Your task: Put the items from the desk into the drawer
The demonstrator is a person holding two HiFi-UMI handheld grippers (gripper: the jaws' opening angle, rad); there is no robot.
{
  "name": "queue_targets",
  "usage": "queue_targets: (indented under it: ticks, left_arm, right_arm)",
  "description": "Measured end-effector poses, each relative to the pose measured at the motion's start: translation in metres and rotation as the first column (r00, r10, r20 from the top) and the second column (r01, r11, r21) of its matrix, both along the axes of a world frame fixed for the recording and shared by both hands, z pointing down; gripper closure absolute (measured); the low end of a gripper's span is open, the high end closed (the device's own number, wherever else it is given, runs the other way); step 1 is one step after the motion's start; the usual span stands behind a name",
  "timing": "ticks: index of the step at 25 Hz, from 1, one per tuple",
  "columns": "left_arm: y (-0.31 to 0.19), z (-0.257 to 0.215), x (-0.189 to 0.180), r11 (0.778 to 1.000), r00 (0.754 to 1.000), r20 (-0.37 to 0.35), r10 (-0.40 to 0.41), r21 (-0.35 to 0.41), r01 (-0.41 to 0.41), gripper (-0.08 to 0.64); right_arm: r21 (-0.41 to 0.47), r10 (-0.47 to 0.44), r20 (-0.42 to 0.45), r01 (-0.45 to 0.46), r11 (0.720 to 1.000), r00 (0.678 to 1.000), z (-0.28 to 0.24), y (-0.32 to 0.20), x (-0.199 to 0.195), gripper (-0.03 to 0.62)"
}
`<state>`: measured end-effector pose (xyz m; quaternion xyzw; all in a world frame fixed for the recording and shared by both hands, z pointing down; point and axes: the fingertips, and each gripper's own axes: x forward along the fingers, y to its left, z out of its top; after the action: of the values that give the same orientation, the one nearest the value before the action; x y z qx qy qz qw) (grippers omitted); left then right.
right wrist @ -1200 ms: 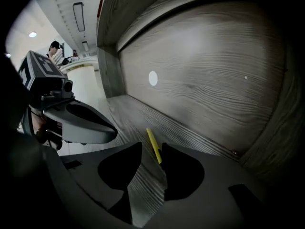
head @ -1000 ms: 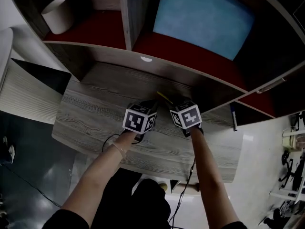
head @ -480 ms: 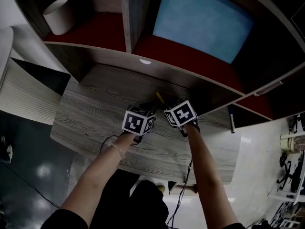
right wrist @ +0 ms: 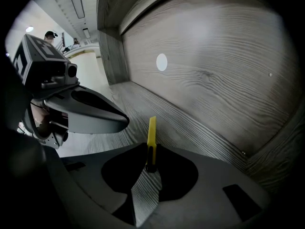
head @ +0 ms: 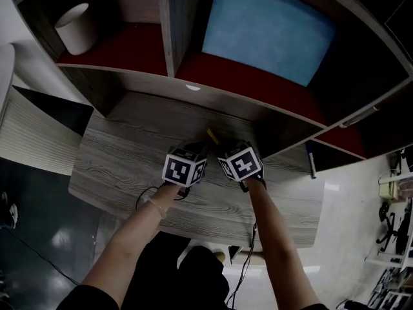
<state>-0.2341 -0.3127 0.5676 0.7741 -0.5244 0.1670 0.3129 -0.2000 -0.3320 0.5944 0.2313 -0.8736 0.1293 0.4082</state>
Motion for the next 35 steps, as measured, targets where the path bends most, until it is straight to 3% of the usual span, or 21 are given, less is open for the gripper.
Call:
queue_targets:
  ticks: [15,19,27,35]
  left_arm:
    - [0.024,-0.018,0.025,0.999,0.999,-0.037,0.032,0.009,-0.032,0.532]
    - [0.040,-0.029,0.038,0.999,0.996,-0.076,0.049,0.010,-0.048,0.532]
    - [0.068,-0.037,0.054,0.997,0.995,-0.065,0.077,0.024,-0.076,0.532]
    - [0.102,-0.051,0.084,0.995,0.995,-0.048,0.089,0.053,-0.086,0.532]
  right_arm:
    - [0.025,0.135,0.099,-0.138,0.990,0.986,-0.045,0.031,0.033,0.537]
    - [0.037,0.170,0.127,-0.176,0.984,0.977,-0.060,0.042,0.038,0.537]
    - [0.035,0.222,0.154,-0.230,0.973,0.963,-0.073,0.076,0.055,0.537]
    - [0.042,0.218,0.180,-0.229,0.973,0.959,-0.093,0.117,0.083,0.537]
